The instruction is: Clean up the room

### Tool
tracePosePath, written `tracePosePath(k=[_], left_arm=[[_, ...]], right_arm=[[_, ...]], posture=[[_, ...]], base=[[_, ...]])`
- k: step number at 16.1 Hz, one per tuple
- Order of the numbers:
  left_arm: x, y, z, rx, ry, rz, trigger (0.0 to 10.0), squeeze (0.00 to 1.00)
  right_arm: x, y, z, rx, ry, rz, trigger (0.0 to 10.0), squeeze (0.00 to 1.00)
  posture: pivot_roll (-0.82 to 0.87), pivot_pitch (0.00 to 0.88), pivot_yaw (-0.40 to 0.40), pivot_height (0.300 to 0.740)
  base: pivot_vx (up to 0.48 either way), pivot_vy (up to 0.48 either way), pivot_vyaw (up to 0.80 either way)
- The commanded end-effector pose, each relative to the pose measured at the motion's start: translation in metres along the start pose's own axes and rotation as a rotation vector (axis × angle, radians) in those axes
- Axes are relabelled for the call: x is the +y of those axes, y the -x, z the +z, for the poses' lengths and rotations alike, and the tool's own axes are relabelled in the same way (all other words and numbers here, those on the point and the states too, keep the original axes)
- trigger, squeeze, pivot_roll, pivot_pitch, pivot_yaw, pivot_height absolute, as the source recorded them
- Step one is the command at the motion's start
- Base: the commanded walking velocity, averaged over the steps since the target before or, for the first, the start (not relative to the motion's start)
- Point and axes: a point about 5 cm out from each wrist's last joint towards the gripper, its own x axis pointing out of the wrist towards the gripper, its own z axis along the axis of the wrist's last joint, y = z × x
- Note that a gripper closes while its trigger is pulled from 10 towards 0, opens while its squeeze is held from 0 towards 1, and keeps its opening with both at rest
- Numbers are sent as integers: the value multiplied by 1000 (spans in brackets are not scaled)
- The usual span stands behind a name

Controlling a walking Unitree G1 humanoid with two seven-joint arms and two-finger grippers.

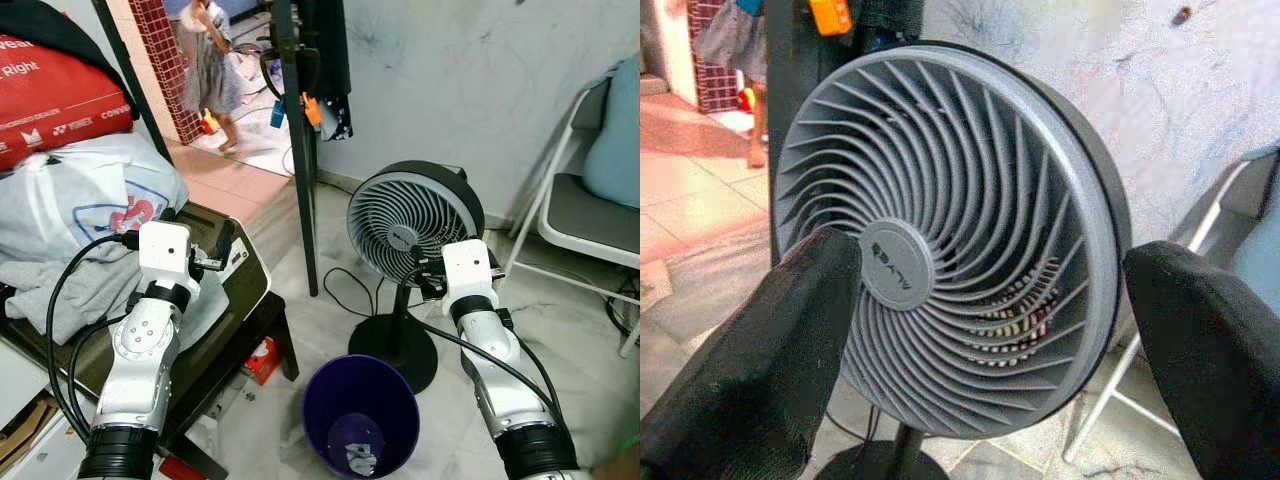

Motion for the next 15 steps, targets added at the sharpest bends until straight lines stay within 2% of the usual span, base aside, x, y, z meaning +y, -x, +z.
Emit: tracePosePath(k=[1, 7, 12, 13, 15], left_arm=[[2, 5, -3, 9, 8, 17, 10000, 0], [3, 11, -5, 21, 4, 7, 10000, 0], [-5, 12, -10, 44, 30, -24, 10000, 0], [-2, 19, -14, 63, 83, -9, 10000, 0], [-3, 28, -16, 73, 100, -20, 10000, 0]], right_arm=[[2, -2, 8, -23, 3, 12, 10000, 973], [8, -1, 6, -4, -20, 20, 10000, 949], [2, 2, 6, -1, -39, -9, 10000, 945], [1, 4, 8, -5, -37, -11, 10000, 937], [-2, 9, 8, -5, -37, -18, 10000, 910]], posture=[[-162, 0, 66, 740], [-139, 0, 71, 740], [-168, 0, 71, 740], [-183, 0, 71, 740], [-192, 0, 71, 740]], base=[[0, 0, 0], [0, 0, 0], [0, 0, 0], [0, 0, 0], [0, 0, 0]])
